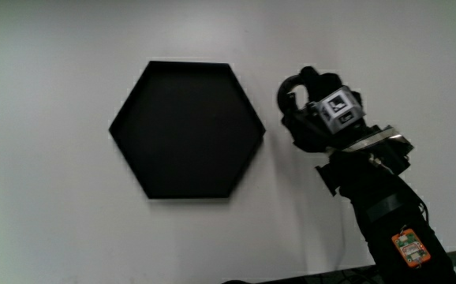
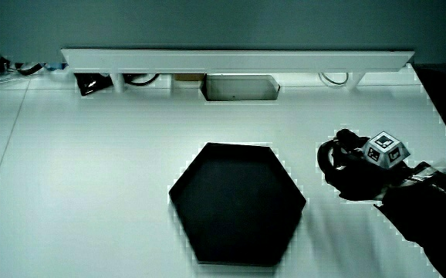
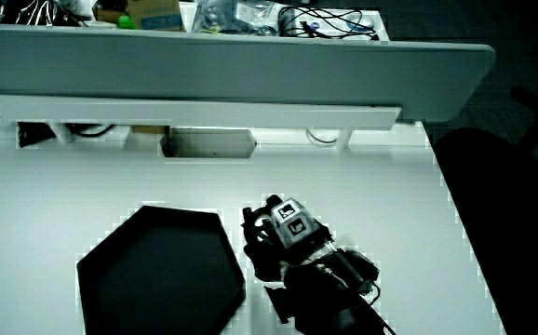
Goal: Place black tape on desk
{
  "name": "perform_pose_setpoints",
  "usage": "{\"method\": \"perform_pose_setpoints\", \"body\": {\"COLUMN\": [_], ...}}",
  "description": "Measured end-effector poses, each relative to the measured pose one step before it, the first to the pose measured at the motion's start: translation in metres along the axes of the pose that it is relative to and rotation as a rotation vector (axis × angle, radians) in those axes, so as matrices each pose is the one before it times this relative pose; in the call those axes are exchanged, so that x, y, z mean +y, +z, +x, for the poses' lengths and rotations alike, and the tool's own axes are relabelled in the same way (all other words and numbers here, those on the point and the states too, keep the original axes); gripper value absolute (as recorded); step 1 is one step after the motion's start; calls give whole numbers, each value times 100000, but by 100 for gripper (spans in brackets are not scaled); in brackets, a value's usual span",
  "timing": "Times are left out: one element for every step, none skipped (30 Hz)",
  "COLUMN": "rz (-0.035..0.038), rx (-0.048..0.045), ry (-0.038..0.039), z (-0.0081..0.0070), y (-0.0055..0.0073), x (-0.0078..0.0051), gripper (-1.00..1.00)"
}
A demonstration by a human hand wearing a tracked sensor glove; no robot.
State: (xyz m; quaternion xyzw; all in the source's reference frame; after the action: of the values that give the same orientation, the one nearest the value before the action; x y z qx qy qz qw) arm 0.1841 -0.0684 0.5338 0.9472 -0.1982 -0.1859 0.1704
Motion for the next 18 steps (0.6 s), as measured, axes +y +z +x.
{"method": "perform_pose_setpoints", "body": {"rz": [-3508, -1246, -3133, -833, -3145, -2862, -914, -1611, -2457, -2130, -2022, -2522, -975, -745, 80, -909, -1470, -586], "rx": [302, 1198, 865, -212, 1146, -104, 70, 273, 935, 757, 70, 562, 853, -626, 312, 446, -886, 53], "ry": [-662, -568, -1637, -920, -1357, -811, -1757, -75, -1312, -1767, -2, -812, -132, -1631, -532, -201, -1433, -919], "z": [402, 383, 460, 303, 323, 266, 220, 135, 203, 173, 74, 68, 77, 85, 102, 148, 186, 161], "y": [-931, -264, -1141, -208, -715, -622, -310, -261, -530, -373, -466, -572, -387, -151, -33, -164, -326, -345], "x": [239, 64, 469, 110, 371, 342, 200, 184, 363, 268, 216, 280, 162, 46, 7, 135, 199, 87], "gripper": [0, 0, 0, 0, 0, 0, 0, 0, 0, 0, 0, 0, 0, 0, 0, 0, 0, 0]}}
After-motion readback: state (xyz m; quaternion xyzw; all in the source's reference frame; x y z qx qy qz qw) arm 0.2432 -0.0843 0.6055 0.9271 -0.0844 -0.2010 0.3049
